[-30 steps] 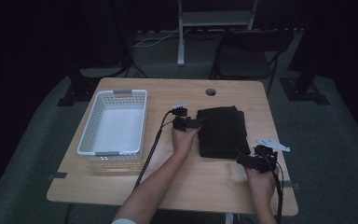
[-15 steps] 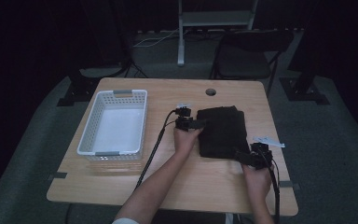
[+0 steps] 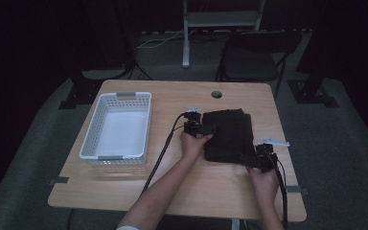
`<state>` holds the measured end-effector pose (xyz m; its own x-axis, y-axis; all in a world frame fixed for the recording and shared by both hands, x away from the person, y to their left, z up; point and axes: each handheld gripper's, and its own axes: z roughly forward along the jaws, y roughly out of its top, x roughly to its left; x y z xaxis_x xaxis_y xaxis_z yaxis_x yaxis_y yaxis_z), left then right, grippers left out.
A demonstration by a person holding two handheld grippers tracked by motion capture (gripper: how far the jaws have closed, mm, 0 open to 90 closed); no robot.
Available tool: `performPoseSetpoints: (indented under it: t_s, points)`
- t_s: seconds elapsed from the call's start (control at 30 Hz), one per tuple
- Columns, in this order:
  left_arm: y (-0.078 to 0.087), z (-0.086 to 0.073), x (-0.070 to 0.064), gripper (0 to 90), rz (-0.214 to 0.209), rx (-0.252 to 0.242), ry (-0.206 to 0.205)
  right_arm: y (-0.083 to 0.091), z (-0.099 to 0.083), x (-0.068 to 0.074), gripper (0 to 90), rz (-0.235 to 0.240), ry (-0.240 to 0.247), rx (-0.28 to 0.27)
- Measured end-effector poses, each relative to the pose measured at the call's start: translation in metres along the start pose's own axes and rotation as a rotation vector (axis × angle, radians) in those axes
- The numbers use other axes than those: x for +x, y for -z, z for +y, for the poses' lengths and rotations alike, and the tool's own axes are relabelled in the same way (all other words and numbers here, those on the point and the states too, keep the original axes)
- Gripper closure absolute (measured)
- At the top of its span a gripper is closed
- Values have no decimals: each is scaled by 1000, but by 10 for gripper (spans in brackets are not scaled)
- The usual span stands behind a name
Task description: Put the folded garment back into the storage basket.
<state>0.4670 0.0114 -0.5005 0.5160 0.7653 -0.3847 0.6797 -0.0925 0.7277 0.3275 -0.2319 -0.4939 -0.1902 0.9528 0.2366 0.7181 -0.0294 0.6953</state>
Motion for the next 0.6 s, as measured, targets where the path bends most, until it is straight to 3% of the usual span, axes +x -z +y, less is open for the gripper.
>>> performPoseSetpoints:
  t_s: [0.03, 0.1, 0.13, 0.33, 0.37, 0.4, 0.43, 0.5, 0.53, 0.6]
  points:
    - [0, -1, -1, 68, -7, 4, -10, 0, 0, 1, 120, -2, 5, -1]
    - [0, -2, -2, 202, -37, 8, -17, -1, -3, 3, 121, -6, 36, -10]
    - [0, -2, -3, 202, -32, 12, -28, -1, -3, 3, 121, -6, 36, -10]
    - [0, -4, -1, 437, -68, 24, -14, -4, 0, 10, 152, 33, 79, 14]
    - [1, -4, 0, 448, -79, 23, -1, -3, 1, 11, 236, 67, 81, 22]
    - [1, -4, 0, 474, -79, 23, -1, -3, 1, 11, 236, 67, 81, 22]
    - [2, -5, 2, 506, -101, 21, 20, -2, 1, 10, 327, 81, 70, 22]
    - [3, -5, 3, 531, -119, 21, 35, -2, 1, 9, 353, 88, 58, 23]
    - [3, -5, 4, 588, -132, 17, 52, -1, 2, 6, 445, 105, 43, 26]
    - [4, -6, 5, 621, -143, 12, 57, 0, 2, 5, 488, 114, 36, 26]
